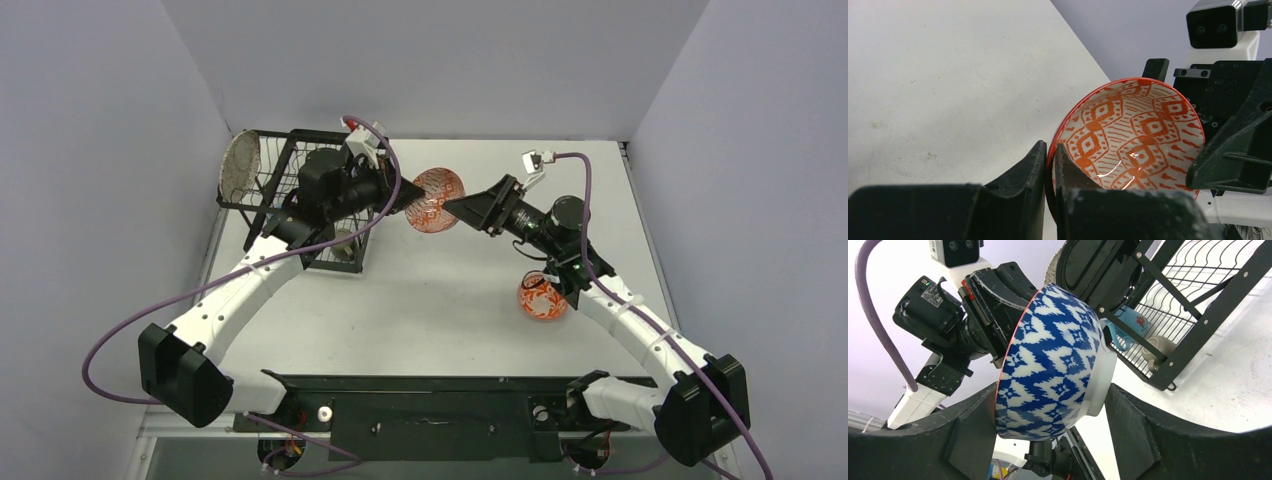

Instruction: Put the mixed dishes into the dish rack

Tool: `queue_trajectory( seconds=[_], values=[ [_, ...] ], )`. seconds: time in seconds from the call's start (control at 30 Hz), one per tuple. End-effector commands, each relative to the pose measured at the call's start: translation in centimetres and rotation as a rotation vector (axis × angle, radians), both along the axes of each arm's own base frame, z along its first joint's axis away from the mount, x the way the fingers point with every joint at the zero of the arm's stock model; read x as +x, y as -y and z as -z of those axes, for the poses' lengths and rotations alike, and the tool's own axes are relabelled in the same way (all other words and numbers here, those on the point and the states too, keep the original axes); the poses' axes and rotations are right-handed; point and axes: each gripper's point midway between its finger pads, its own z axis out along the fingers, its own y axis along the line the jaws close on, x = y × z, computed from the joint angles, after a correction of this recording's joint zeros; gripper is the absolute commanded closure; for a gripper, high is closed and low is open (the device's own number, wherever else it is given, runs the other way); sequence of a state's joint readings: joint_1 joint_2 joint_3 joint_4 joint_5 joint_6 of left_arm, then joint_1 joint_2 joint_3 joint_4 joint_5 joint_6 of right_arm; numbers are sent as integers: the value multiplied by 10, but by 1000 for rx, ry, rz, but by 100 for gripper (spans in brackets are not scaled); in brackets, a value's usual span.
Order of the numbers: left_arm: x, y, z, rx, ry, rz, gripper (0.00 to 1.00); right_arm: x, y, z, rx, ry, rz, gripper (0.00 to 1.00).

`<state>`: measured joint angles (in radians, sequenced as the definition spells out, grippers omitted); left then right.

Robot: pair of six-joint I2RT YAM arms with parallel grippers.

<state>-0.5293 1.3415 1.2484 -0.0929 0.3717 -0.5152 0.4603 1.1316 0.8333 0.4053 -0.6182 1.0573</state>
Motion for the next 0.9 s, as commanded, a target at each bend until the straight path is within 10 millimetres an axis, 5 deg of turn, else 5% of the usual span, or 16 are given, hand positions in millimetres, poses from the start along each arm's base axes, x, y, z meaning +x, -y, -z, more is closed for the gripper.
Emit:
queue_trajectory(
  seconds=[0.0, 0.1, 0.33, 0.57, 0.87],
  values=[
    [-10, 0, -66, -100, 152, 26, 100, -2, -7, -18, 42, 63, -31, 34],
    [-10, -1, -63, -91, 149, 25, 100, -3, -6, -22, 74, 73, -38, 40],
    [-11, 0, -64, -98, 150, 32, 100, -1, -7, -20, 81, 69, -36, 29],
    [-9, 1, -63, -92, 152, 31, 100, 0, -10, -21, 80, 66, -48, 32],
    [-7, -3, -62, -77, 153, 11, 100, -2, -15, -28, 144, 69, -101, 88]
  ],
)
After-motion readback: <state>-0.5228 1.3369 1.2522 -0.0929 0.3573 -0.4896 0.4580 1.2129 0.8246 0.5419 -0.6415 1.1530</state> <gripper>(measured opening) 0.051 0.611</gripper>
